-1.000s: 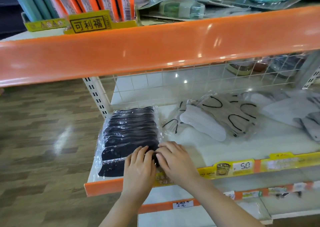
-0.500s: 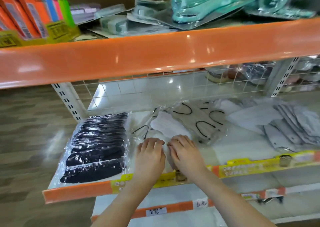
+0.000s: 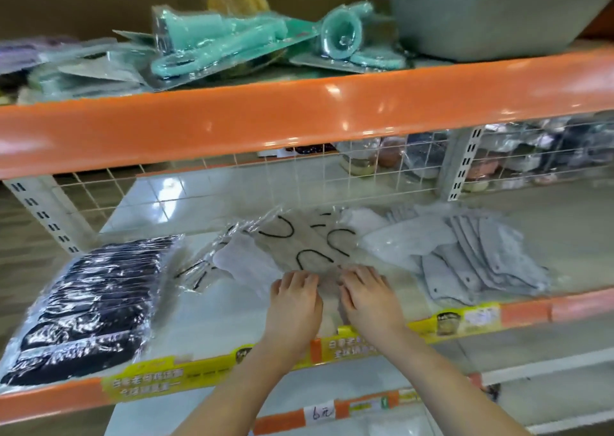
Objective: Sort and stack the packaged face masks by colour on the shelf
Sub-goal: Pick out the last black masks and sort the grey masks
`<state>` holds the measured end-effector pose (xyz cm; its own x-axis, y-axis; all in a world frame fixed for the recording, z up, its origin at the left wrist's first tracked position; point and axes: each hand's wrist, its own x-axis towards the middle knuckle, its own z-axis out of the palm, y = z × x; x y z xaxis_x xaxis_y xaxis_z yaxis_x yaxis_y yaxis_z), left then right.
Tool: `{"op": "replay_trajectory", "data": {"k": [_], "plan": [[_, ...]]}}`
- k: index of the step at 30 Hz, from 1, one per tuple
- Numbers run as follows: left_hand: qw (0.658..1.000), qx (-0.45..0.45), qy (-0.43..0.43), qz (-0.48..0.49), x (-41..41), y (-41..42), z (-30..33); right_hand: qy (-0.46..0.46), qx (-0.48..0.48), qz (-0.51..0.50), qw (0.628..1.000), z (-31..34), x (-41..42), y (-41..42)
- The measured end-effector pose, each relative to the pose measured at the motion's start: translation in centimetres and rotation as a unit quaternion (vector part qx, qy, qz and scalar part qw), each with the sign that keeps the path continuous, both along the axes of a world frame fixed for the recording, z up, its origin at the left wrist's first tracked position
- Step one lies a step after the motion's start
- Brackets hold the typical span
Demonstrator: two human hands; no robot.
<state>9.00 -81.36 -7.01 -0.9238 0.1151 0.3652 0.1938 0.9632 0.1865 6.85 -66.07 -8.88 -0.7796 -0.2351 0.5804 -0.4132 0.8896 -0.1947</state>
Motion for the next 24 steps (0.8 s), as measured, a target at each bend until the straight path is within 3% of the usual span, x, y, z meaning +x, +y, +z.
{"op": "replay_trajectory", "data": {"k": [10, 19, 24], "plan": [[0.998, 0.010, -0.021, -0.057, -1.9, 9.0, -1.0, -0.097, 0.040, -0.089, 0.991, -0.1, -0.7, 9.4], [0.994, -0.007, -0.050, -0.092, -2.8, 15.7, -2.0, -0.092, 0.035, -0.121, 0.988, 0.2, -1.1, 14.6], [0.991, 0.036, -0.010, -0.125, -3.4, 18.1, -1.7, -0.068, 0.025, -0.182, 0.981, 0.5, -2.3, 17.8]]}}
